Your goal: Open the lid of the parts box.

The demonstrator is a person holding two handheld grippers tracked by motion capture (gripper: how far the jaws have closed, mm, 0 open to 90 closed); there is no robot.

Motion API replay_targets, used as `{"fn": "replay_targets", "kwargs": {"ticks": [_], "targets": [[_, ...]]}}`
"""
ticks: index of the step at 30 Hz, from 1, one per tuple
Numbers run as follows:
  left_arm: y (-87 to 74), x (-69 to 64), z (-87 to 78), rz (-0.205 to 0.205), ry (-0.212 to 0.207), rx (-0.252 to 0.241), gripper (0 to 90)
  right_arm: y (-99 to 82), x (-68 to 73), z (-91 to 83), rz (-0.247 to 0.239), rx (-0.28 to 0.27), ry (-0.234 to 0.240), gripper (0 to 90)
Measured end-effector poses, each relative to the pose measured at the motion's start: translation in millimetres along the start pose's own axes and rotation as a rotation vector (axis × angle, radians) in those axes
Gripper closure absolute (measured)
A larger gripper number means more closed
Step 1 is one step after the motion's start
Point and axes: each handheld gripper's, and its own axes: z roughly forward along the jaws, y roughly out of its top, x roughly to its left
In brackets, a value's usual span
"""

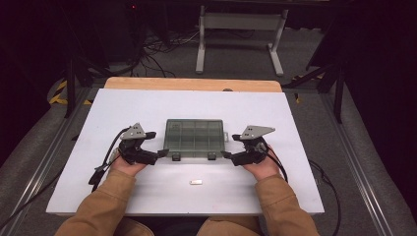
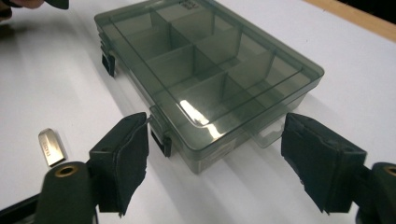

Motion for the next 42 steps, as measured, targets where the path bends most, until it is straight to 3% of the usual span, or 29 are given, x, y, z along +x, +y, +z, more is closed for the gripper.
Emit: {"fn": "replay_targets", "kwargs": {"ticks": [3, 14, 27, 42], "targets": [[-1.4, 1.4, 2.5, 0.002, 0.005, 0.04, 13.0, -1.8, 0.9, 4.5, -0.003, 0.041, 0.011, 25.7], [-5.0, 3.6, 10.2, 0.014, -0.005, 0.125, 17.4, -4.9, 1.1, 9.6, 0.004, 0.084, 0.02, 30.1], [-8.5, 7.3, 13.8, 0.002, -0.064, 0.169, 36.1, -8.1, 2.8, 15.5, -0.001, 0.131, 0.015, 45.3], [-9.1, 5.9, 15.1, 0.038, -0.051, 0.198, 54.5, -10.7, 3.7, 21.5, -0.014, 0.153, 0.012, 62.3]]}}
